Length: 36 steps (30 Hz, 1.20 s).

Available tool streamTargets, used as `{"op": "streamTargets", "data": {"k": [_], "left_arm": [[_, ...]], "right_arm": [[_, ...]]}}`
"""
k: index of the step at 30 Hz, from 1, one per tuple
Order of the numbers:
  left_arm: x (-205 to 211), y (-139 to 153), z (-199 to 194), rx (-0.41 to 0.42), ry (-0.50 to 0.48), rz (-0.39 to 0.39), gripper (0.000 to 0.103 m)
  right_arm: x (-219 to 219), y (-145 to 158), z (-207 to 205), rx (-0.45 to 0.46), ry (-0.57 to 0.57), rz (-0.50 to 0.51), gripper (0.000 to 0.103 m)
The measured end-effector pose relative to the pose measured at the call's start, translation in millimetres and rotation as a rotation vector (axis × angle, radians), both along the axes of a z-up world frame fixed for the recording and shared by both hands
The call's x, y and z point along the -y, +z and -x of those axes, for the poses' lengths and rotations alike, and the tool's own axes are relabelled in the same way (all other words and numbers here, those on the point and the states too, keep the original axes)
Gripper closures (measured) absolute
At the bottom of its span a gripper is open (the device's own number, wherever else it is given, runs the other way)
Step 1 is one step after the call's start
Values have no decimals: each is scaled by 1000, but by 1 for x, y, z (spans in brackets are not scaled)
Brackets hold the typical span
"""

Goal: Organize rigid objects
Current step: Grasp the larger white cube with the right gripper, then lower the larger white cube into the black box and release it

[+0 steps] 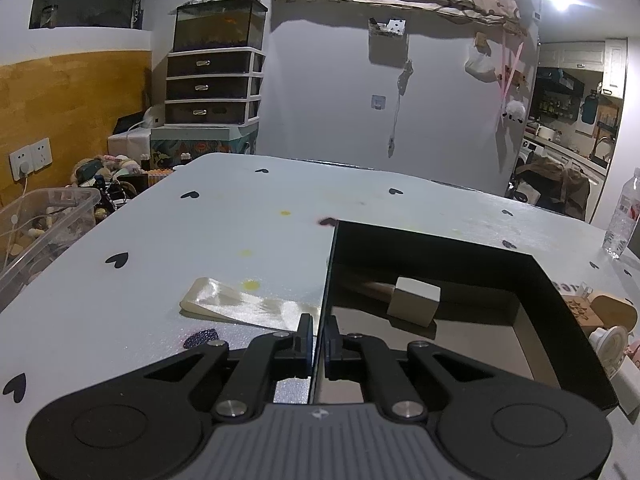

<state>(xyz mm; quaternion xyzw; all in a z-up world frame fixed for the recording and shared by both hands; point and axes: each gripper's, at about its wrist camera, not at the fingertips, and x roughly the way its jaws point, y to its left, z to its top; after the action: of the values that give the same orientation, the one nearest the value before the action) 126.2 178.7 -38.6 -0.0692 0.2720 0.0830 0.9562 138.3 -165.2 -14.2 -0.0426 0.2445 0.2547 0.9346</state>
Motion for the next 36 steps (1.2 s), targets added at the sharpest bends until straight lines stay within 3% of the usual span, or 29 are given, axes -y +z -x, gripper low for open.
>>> {"op": "streamTargets", "data": {"k": [3, 7, 17, 20, 22, 28, 36], "left_arm": [[0, 0, 1, 6, 3, 2, 99], [0, -1, 2, 12, 5, 8, 99], [-1, -1, 2, 13, 4, 10, 99], [-1, -1, 2, 13, 4, 11, 99], [0, -2, 2, 12, 4, 11, 99], [1, -3, 1, 12, 1, 13, 99], [0, -4, 0, 14, -1, 19, 99]], "right_arm": [[12, -18, 0, -38, -42, -3, 13], [22, -34, -4, -85, -54, -9, 37], [21, -51, -20, -110, -88, 57, 39], [20, -56, -26, -140, -85, 67, 43], [18, -58, -26, -150, -80, 72, 54], [15, -49, -11, -157, -45, 59, 56], [-11, 9, -3, -48, 126, -59, 56]]}}
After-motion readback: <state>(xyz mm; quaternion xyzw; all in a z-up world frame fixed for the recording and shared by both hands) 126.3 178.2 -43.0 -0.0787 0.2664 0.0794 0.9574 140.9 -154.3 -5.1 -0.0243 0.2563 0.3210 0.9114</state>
